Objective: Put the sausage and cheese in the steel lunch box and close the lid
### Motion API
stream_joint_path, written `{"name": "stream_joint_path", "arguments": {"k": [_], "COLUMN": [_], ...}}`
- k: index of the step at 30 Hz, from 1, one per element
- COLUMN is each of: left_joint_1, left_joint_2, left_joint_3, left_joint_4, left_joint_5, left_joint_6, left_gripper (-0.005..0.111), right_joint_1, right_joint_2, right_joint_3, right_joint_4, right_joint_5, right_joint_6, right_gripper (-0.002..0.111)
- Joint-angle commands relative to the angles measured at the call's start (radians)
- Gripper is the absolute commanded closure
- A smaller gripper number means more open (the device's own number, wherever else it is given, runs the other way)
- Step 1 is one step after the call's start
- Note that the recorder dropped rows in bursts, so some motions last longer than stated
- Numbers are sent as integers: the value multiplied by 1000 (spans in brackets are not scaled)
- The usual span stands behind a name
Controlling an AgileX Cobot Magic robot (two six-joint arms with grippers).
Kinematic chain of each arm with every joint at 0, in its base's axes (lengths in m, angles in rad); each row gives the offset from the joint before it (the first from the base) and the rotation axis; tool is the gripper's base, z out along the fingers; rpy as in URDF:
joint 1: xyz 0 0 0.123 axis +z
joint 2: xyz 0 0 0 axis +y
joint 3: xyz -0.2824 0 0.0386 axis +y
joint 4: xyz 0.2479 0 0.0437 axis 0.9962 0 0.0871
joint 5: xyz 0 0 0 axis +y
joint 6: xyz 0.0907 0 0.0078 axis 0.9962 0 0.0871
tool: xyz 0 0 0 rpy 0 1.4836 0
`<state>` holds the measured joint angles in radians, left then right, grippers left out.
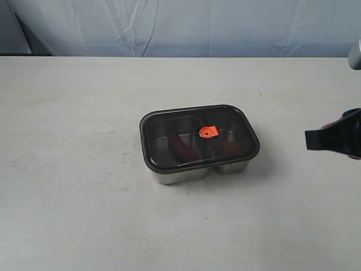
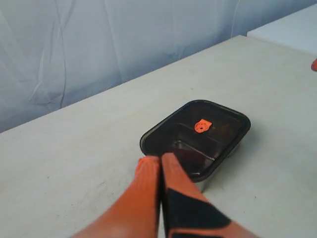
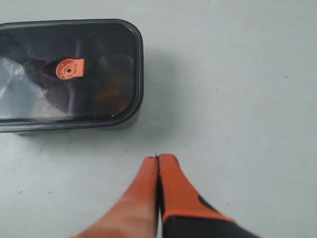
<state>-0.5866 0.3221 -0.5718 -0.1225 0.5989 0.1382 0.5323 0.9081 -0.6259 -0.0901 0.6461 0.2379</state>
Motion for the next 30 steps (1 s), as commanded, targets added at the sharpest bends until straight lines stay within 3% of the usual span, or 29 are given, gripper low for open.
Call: {"name": "stream_joint_path", "arguments": {"k": [1, 13, 17, 18, 20, 23, 25, 30], "left_joint_1": [-4, -4, 0, 14, 126, 337, 388, 388], "left_joint_2": [-135, -230, -237, -242, -271, -322, -322, -322], "left_joint_3": [7, 7, 14, 26, 102, 272, 366, 528], "left_joint_4": [-14, -13, 83, 91, 81, 19, -46, -121], "left_joint_5": [64, 66, 12, -32, -177, -329, -396, -440], "left_joint_6": [-58, -54, -27, -27, -27, -29, -29, -30], "left_gripper": [107, 107, 107, 107, 107, 107, 107, 107], "right_joint_1": [1, 1, 1, 1, 1, 1, 1, 1], "right_joint_2": [-44, -44, -44, -44, -44, -44, -44, -44], "right_joint_3": [13, 13, 13, 13, 13, 13, 13, 13], "right_joint_4": [14, 12, 12, 12, 14, 14, 14, 16], "right_joint_5": [9, 4, 4, 4, 4, 4, 4, 4], "right_joint_6": [1, 1, 1, 1, 1, 1, 1, 1], "right_gripper": [109, 109, 109, 109, 109, 109, 109, 109]}}
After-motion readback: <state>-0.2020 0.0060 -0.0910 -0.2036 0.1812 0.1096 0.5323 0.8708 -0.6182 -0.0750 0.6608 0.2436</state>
